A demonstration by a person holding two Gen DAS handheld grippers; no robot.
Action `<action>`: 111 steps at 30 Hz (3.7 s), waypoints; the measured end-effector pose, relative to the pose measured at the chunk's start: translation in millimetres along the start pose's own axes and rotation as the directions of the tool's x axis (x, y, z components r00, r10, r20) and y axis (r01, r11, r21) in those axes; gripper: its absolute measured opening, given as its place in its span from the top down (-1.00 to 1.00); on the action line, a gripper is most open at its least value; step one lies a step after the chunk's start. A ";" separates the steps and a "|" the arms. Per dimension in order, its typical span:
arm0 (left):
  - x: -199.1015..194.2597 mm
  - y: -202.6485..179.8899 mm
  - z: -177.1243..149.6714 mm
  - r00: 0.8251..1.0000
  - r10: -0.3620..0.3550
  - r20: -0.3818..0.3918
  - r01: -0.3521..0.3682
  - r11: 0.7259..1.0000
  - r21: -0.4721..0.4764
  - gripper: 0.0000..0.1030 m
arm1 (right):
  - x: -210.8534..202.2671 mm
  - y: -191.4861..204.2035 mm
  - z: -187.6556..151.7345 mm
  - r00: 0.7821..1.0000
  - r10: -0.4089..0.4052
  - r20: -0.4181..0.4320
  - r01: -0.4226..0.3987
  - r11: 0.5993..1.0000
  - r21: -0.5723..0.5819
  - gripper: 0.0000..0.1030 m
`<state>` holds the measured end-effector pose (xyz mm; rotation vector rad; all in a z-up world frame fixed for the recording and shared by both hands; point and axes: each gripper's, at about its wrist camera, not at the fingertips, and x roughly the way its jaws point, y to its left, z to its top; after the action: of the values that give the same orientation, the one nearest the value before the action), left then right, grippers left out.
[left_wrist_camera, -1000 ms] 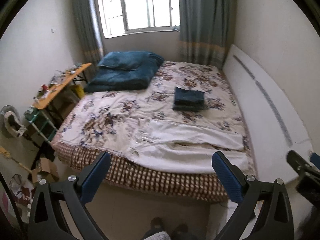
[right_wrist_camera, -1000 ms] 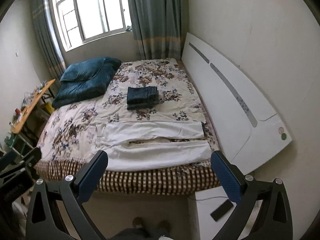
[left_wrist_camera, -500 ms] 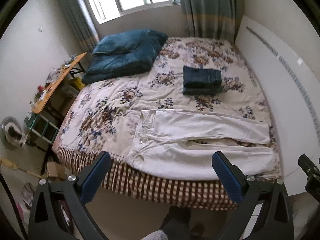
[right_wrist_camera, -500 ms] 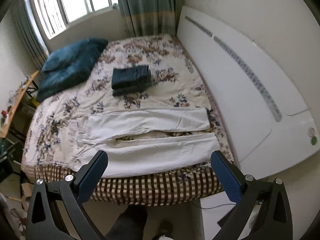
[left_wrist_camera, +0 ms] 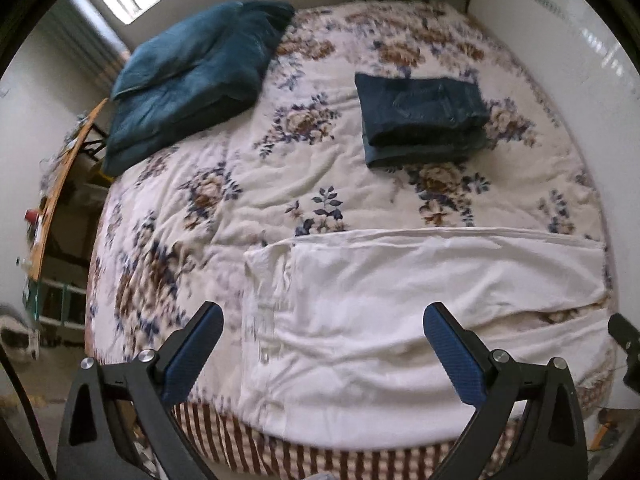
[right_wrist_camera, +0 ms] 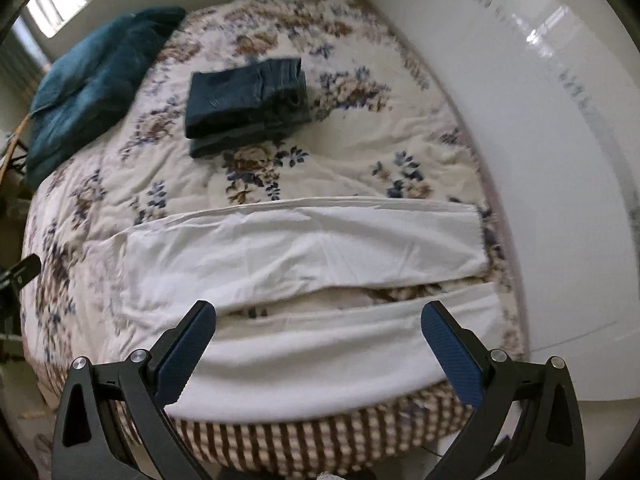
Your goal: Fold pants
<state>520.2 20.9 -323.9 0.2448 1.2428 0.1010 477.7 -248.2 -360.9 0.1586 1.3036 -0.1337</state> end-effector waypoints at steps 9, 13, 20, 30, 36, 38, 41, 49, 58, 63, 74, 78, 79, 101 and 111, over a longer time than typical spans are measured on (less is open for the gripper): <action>158.7 -38.1 58.2 0.993 0.018 -0.118 0.011 0.971 0.238 -0.96 | 181.6 37.1 79.9 0.985 -0.044 -0.164 0.006 0.974 -0.225 -1.00; 230.2 -67.1 65.8 0.977 -0.001 -0.211 0.088 0.911 0.403 -0.77 | 253.0 60.3 101.1 0.961 -0.062 -0.268 -0.057 0.908 -0.414 -1.00; 328.8 -113.0 63.6 0.913 -0.016 -0.407 0.283 0.745 0.604 -0.70 | 350.0 100.9 114.7 0.882 -0.207 -0.423 -0.193 0.662 -0.725 -1.00; 345.4 -122.6 76.5 0.848 -0.115 -0.517 0.448 0.675 0.586 0.61 | 376.2 121.8 101.4 0.829 -0.164 -0.535 -0.372 0.552 -0.746 0.22; 297.9 -112.3 68.7 0.918 -0.126 -0.377 0.346 0.722 0.600 0.87 | 322.2 95.1 93.5 0.874 -0.016 -0.485 -0.353 0.665 -0.658 0.80; 278.5 -105.8 62.8 0.939 -0.114 -0.325 0.293 0.761 0.579 0.88 | 287.1 80.2 78.9 0.893 0.035 -0.449 -0.347 0.690 -0.635 0.81; 231.6 -88.4 40.7 0.951 -0.140 -0.275 0.264 0.833 0.486 0.89 | 246.4 66.5 49.4 0.904 0.086 -0.419 -0.345 0.726 -0.595 0.83; 156.2 -72.0 -85.2 0.906 -0.213 -0.367 0.276 0.953 0.127 0.89 | 182.7 55.0 -67.9 0.903 0.069 -0.425 -0.315 0.779 -0.543 0.83; 214.3 -74.5 -216.6 0.813 -0.244 -0.529 0.290 0.957 0.004 0.87 | 232.5 51.9 -188.2 0.865 -0.029 -0.501 -0.260 0.829 -0.496 0.79; 219.5 -77.9 -226.7 0.831 -0.231 -0.506 0.251 0.968 -0.030 0.80 | 240.6 47.9 -194.6 0.849 -0.034 -0.528 -0.242 0.862 -0.445 0.55; 171.2 -50.8 -245.6 0.927 -0.235 -0.293 0.153 0.949 -0.276 0.64 | 166.0 -80.8 -129.5 0.892 0.265 -0.366 -0.266 0.963 0.050 -0.88; 169.1 -53.0 -249.4 0.939 -0.199 -0.281 0.101 0.939 -0.328 0.63 | 189.5 -147.3 -73.9 0.949 0.109 -0.294 -0.066 0.986 0.151 -0.88; 167.0 -52.7 -249.8 0.944 -0.181 -0.275 0.081 0.937 -0.339 0.62 | 199.3 -161.7 -62.8 0.953 0.083 -0.292 -0.032 0.984 0.177 -0.88; 143.1 -21.4 -265.7 0.981 0.068 -0.182 -0.147 0.875 -0.462 -0.85 | 137.1 -308.1 -105.9 0.995 0.012 -0.100 0.036 0.886 0.462 0.90; 172.6 5.2 -270.2 0.973 -0.057 -0.223 -0.090 0.797 -0.597 -0.86 | 207.9 -376.0 -221.3 0.969 0.200 -0.145 -0.015 0.635 0.772 0.53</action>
<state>320.6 96.9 -563.1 -0.3281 1.3740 0.5498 251.4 -576.6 -633.8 1.0213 1.3794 -0.5909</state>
